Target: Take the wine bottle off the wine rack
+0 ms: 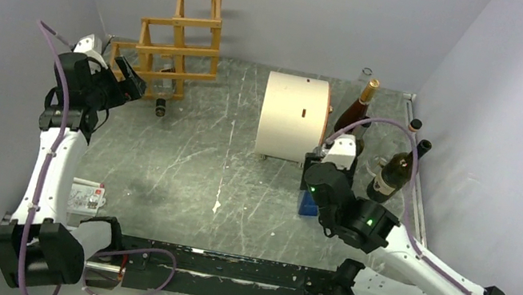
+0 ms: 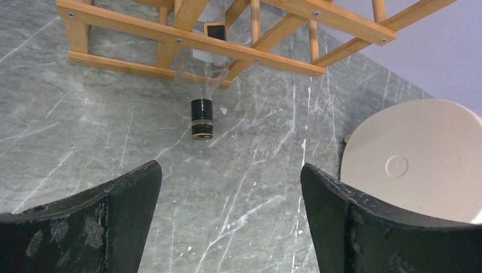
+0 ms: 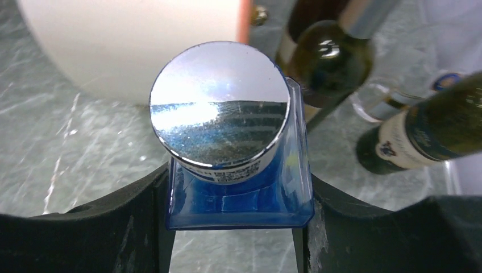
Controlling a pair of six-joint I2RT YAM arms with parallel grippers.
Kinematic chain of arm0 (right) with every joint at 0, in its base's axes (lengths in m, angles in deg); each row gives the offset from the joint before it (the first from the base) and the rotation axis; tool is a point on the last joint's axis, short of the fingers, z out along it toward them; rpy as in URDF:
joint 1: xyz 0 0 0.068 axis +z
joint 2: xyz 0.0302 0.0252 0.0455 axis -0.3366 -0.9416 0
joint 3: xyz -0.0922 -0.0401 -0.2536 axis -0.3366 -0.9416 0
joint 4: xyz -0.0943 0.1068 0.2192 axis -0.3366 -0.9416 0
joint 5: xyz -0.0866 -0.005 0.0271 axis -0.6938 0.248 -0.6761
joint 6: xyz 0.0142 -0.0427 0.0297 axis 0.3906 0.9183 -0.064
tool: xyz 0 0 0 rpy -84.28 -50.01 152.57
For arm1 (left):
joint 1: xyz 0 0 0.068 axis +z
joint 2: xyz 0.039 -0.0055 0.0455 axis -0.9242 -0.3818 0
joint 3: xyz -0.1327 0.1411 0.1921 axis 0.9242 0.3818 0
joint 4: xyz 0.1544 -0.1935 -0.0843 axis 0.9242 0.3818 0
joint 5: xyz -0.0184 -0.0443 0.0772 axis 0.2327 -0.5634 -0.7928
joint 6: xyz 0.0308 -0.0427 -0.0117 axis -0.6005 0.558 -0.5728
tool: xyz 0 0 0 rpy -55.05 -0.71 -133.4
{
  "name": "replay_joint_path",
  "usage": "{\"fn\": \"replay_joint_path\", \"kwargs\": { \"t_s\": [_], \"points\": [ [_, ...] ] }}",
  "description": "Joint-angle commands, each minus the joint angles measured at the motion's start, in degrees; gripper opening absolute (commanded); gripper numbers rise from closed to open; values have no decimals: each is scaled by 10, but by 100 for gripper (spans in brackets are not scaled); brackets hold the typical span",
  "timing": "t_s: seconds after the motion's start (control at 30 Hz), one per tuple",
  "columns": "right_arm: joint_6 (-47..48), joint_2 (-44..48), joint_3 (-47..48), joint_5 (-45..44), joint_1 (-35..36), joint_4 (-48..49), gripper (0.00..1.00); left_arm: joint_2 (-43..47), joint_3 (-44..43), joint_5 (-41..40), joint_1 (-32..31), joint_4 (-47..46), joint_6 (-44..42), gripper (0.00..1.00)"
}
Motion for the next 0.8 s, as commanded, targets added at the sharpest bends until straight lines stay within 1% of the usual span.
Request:
{"fn": "replay_joint_path", "kwargs": {
  "t_s": [0.0, 0.17, 0.5, 0.6, 0.77],
  "points": [
    [-11, 38, 6, -107, -35, 47, 0, 7, 13, 11, -2, -46, -27, 94],
    [34, 67, -30, -125, -69, 123, 0, 10, 20, 15, -4, -46, -40, 94],
    [87, 85, -114, -75, -137, 238, 0, 18, 27, 20, -9, -49, -44, 93],
    [83, 85, -120, -65, -141, 244, 0, 19, 27, 23, -9, -51, -45, 93],
    [66, 81, -114, -61, -141, 218, 0, 20, 28, 25, -11, -51, -45, 93]
  ]
}}
